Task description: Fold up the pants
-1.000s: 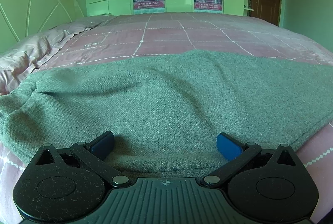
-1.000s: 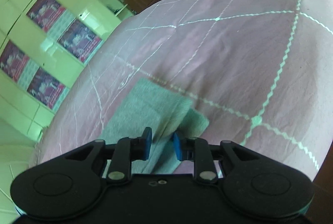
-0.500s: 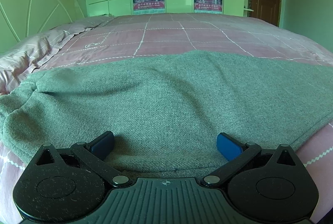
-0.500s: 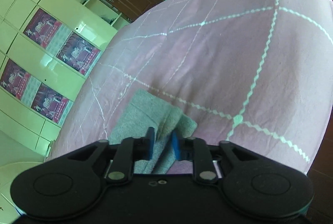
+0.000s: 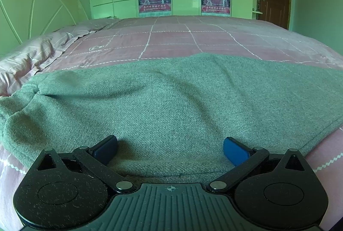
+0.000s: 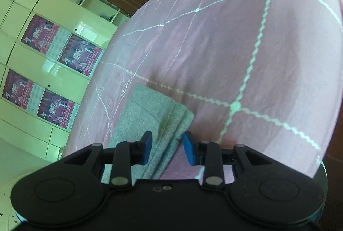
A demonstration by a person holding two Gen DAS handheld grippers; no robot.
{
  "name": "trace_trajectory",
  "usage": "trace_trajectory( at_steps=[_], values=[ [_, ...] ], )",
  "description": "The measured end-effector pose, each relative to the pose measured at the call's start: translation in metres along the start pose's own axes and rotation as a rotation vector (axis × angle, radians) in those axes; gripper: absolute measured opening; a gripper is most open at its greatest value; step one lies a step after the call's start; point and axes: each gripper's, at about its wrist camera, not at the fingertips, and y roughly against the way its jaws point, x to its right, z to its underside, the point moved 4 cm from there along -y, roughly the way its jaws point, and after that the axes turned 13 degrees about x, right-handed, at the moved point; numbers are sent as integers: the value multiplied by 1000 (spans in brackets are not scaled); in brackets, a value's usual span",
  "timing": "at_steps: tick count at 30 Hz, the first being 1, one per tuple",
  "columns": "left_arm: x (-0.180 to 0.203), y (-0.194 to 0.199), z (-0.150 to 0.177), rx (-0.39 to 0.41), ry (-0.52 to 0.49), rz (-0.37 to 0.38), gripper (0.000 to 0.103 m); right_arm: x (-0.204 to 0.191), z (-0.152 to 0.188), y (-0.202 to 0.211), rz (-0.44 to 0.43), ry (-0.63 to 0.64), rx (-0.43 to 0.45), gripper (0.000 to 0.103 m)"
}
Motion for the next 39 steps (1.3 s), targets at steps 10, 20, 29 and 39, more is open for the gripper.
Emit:
trace_trajectory(
  at_steps=[10, 20, 29, 39],
  values=[
    [1, 1, 0, -1, -1, 2, 103, -103, -25, 31, -124, 409, 170, 6],
    [0, 1, -1, 1, -1, 3, 103, -13, -6, -3, 37, 165, 55, 19],
    [-41, 25, -26, 163, 170, -163, 103, -136, 45, 31, -306, 552, 18, 22],
    [-169, 36, -25, 91, 407, -368, 102, -352, 267, -43, -734, 919, -480, 40]
  ],
)
